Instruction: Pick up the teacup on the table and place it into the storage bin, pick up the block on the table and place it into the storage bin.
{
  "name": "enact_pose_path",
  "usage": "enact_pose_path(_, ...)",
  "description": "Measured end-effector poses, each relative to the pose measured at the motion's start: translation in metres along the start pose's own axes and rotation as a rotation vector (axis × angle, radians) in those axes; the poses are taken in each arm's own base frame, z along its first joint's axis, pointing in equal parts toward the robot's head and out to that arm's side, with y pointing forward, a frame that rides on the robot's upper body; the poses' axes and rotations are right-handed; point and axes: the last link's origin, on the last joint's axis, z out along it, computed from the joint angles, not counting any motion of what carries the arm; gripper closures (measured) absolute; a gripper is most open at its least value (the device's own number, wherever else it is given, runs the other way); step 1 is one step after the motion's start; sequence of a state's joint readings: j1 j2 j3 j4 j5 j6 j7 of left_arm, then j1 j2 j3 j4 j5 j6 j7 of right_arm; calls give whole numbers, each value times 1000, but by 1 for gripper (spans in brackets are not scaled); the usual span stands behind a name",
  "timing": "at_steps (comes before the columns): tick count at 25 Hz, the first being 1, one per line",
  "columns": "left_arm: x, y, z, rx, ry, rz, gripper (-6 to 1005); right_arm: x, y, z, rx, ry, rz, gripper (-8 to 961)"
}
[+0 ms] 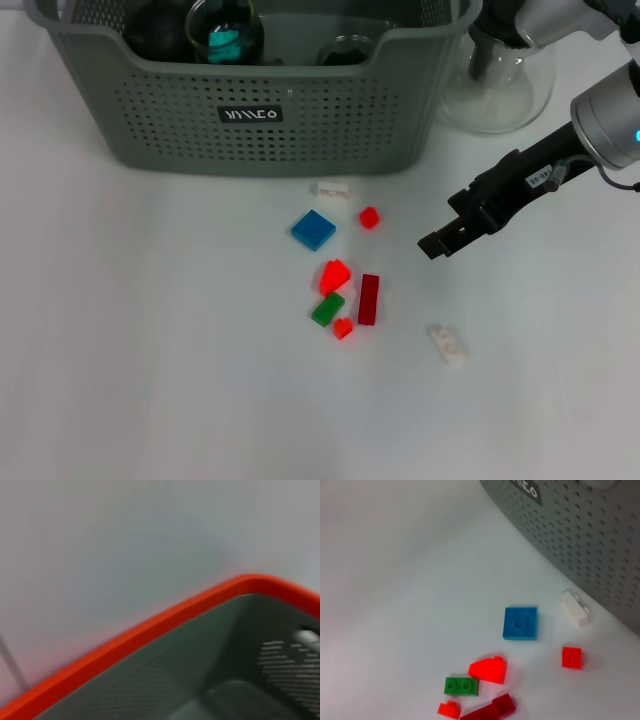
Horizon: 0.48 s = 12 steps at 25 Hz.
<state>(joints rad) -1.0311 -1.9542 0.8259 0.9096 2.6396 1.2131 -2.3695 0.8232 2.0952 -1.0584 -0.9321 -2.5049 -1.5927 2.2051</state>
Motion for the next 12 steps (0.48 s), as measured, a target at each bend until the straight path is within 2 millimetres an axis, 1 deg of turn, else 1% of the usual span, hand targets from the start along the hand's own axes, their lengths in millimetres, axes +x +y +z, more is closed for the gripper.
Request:
enact_pose_path(2, -3, -6, 11, 41, -19, -11, 749, 0, 0, 1, -3, 4, 0, 57)
enact_pose_path(4, -8, -10, 18, 74, -32, -20, 747, 1, 1, 2, -6, 9, 0, 57)
enact_pose_path(12, -15, -7, 27, 115, -42, -9, 738, 4, 0, 3, -6, 14, 5, 57)
